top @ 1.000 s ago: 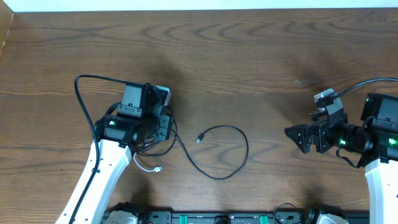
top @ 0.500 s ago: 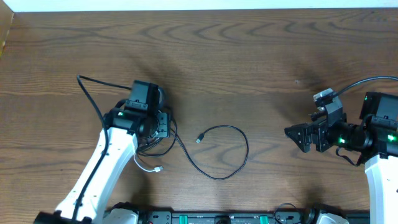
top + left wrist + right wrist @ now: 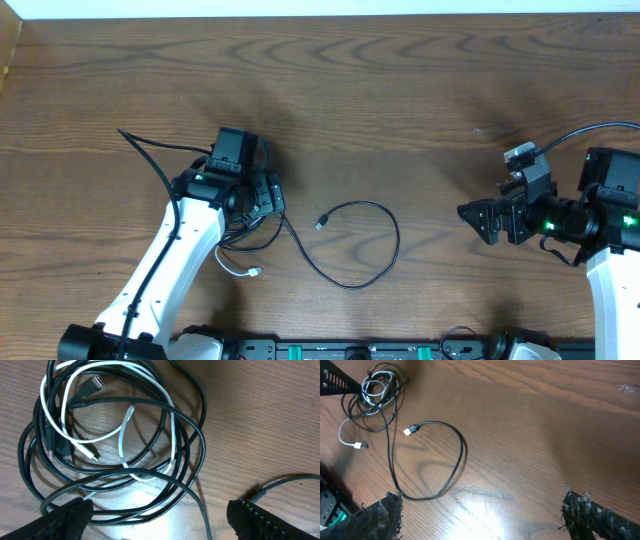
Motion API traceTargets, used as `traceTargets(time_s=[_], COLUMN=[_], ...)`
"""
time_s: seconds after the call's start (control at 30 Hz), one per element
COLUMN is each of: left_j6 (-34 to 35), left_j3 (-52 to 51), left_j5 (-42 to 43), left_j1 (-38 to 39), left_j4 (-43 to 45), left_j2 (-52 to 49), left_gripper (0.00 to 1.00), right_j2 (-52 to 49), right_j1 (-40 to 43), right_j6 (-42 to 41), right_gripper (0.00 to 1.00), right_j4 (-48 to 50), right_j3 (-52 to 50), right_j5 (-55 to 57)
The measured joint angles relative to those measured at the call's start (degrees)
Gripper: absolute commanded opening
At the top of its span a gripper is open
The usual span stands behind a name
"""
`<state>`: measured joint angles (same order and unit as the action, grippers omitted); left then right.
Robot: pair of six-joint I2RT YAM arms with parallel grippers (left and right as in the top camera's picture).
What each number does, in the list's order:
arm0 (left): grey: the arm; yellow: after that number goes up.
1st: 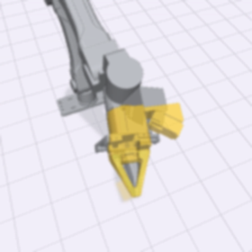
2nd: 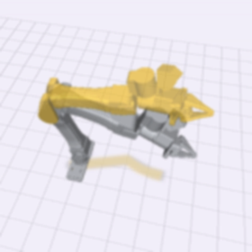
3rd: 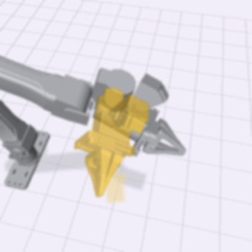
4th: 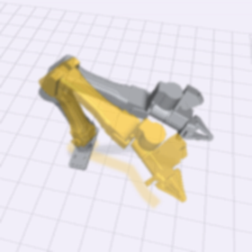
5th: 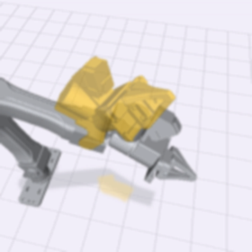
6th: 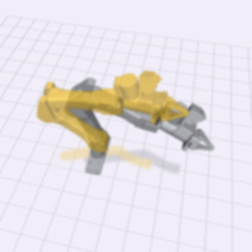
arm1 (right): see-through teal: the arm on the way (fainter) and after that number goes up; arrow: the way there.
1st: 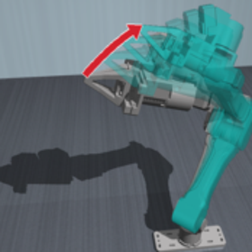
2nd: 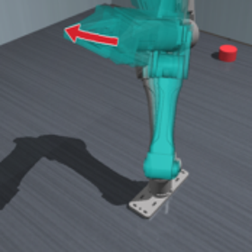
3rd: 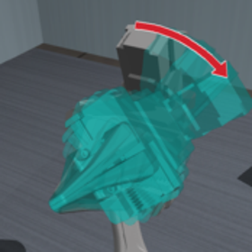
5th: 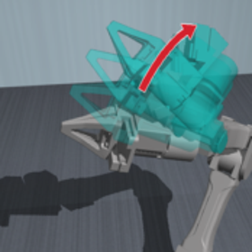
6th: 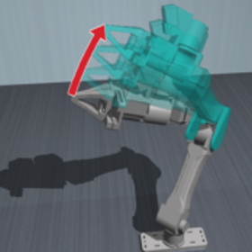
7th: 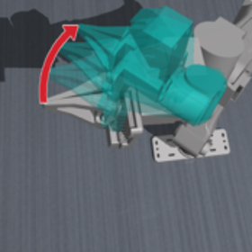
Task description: Untangle cables
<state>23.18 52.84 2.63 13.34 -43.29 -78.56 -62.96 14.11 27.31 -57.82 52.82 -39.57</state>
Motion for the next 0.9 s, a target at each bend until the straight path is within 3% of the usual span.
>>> traceTargets(time_s=[0.17,0.53,0.9], left_j6=[2.75,17.81,21.16], left_j3=[0.0,-1.42,-1.55], left_j5=[-0.02,-5.16,-7.5], left_j1=[0.0,0.0,0.0], left_j4=[0.07,0.74,3.28], left_j2=[-0.04,-4.11,-4.66], left_gripper=[0.91,0.91,0.89], right_j2=[0.0,0.0,0.0], right_j1=[0.0,0.0,0.0], right_j6=[0.0,0.0,0.0], right_gripper=[0.99,0.99,0.99], right_j4=[0.0,0.0,0.0], right_j3=[0.0,0.0,0.0], right_j5=[0.0,0.17,0.2])
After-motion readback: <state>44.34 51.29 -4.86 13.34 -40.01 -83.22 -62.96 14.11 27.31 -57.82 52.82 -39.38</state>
